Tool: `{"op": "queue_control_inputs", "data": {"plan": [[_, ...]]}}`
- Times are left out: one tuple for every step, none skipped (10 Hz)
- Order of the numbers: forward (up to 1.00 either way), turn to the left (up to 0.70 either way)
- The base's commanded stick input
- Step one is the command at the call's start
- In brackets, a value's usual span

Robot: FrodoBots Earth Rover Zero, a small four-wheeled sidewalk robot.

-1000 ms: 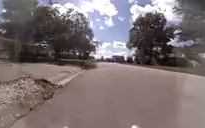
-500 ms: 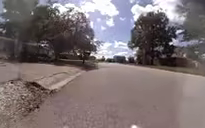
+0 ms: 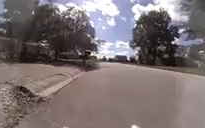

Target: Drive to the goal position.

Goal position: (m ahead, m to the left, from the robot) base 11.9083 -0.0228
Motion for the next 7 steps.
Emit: {"op": "queue_control_inputs", "data": {"plan": [[0.85, 0.0], [0.85, 0.0], [0.85, 0.0], [0.85, 0.0], [0.85, 0.0], [0.85, 0.0], [0.85, 0.0]]}}
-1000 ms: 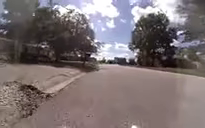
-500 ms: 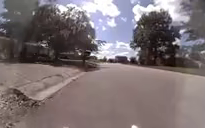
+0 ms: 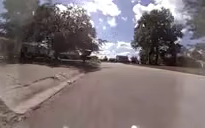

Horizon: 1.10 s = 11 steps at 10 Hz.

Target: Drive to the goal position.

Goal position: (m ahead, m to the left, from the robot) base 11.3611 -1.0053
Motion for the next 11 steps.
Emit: {"op": "queue_control_inputs", "data": {"plan": [[0.85, 0.0], [0.85, 0.0], [0.85, 0.0], [0.85, 0.0], [0.85, 0.0], [0.85, 0.0], [0.85, 0.0], [0.85, 0.0], [0.85, 0.0], [0.85, 0.0], [0.85, 0.0]]}}
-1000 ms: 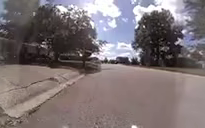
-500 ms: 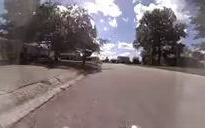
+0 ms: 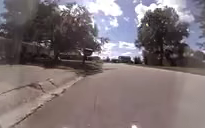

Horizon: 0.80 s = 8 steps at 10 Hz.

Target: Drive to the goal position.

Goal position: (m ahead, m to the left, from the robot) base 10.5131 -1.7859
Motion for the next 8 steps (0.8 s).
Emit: {"op": "queue_control_inputs", "data": {"plan": [[0.85, 0.0], [0.85, 0.0], [0.85, 0.0], [0.85, 0.0], [0.85, 0.0], [0.85, 0.0], [0.85, 0.0], [0.85, 0.0]]}}
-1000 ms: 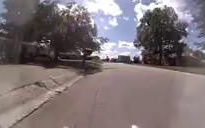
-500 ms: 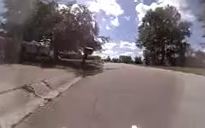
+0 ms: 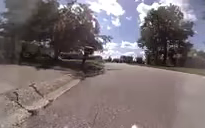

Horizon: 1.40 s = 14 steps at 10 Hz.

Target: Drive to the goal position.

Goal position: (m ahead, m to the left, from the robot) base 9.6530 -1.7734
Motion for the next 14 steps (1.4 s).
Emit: {"op": "queue_control_inputs", "data": {"plan": [[0.85, 0.0], [0.85, 0.0], [0.85, 0.0], [0.85, 0.0], [0.85, 0.0], [0.85, 0.0], [0.85, 0.0], [0.85, -0.16], [0.85, -0.24], [0.85, -0.29], [0.85, -0.33], [0.85, -0.34], [0.85, -0.34], [0.85, -0.34]]}}
